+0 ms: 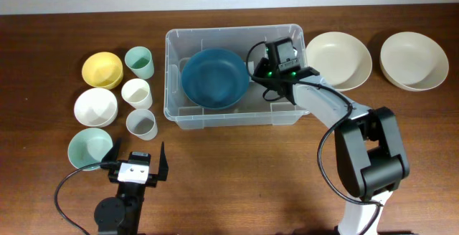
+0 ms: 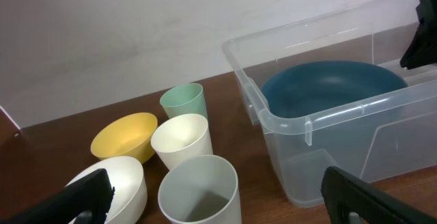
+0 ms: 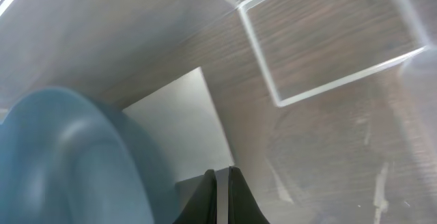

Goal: Pack container
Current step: 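Raise the right gripper out of the bin and move it right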

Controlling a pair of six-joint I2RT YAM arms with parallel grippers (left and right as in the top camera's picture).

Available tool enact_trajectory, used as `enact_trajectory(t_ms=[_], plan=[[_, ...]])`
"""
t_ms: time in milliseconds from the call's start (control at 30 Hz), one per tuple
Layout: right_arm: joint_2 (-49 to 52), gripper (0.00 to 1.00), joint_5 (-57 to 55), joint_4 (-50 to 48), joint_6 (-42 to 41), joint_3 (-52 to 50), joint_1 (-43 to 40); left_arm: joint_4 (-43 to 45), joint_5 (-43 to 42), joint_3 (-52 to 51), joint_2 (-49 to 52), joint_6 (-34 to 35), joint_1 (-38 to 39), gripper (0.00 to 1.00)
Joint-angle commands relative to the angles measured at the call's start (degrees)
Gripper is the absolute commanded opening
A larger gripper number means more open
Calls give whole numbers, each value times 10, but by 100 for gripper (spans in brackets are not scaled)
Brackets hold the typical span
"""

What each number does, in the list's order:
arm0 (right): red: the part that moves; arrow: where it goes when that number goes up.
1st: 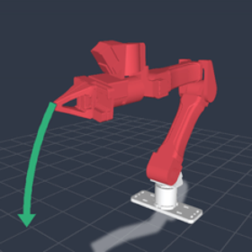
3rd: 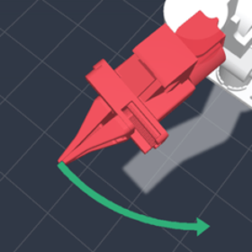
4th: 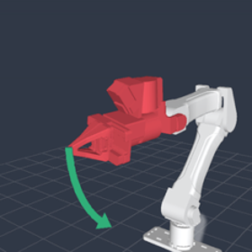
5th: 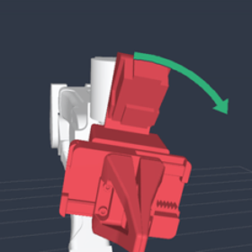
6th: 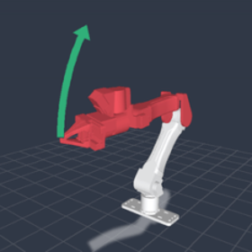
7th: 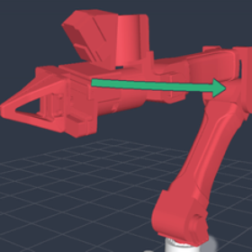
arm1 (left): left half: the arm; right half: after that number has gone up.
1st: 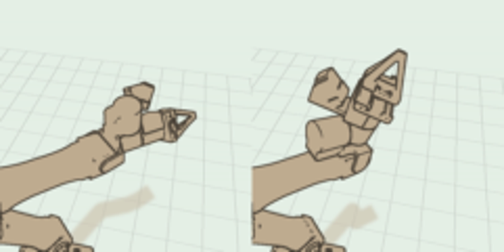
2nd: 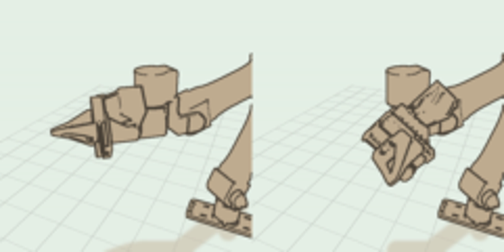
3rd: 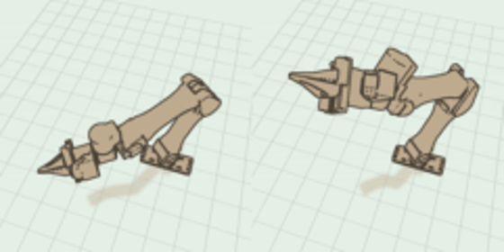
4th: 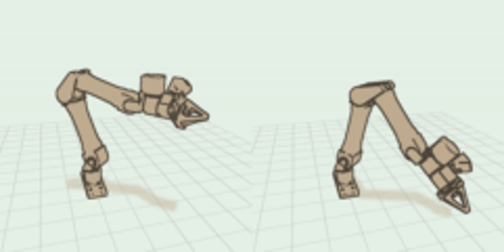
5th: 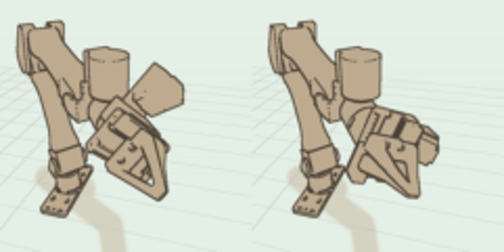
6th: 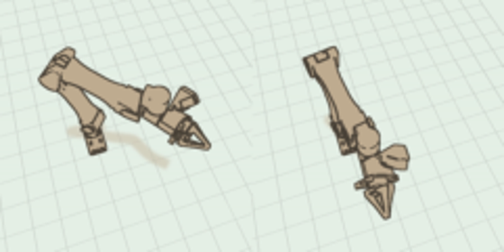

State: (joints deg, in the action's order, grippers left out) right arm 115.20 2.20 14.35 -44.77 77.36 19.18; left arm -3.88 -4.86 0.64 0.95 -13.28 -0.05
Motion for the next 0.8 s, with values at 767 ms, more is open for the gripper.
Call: enact_trajectory(t_ms=[767], plan=[[5, 3, 1, -2, 3, 9, 44, -5, 2, -1, 0, -3, -2, 100]])
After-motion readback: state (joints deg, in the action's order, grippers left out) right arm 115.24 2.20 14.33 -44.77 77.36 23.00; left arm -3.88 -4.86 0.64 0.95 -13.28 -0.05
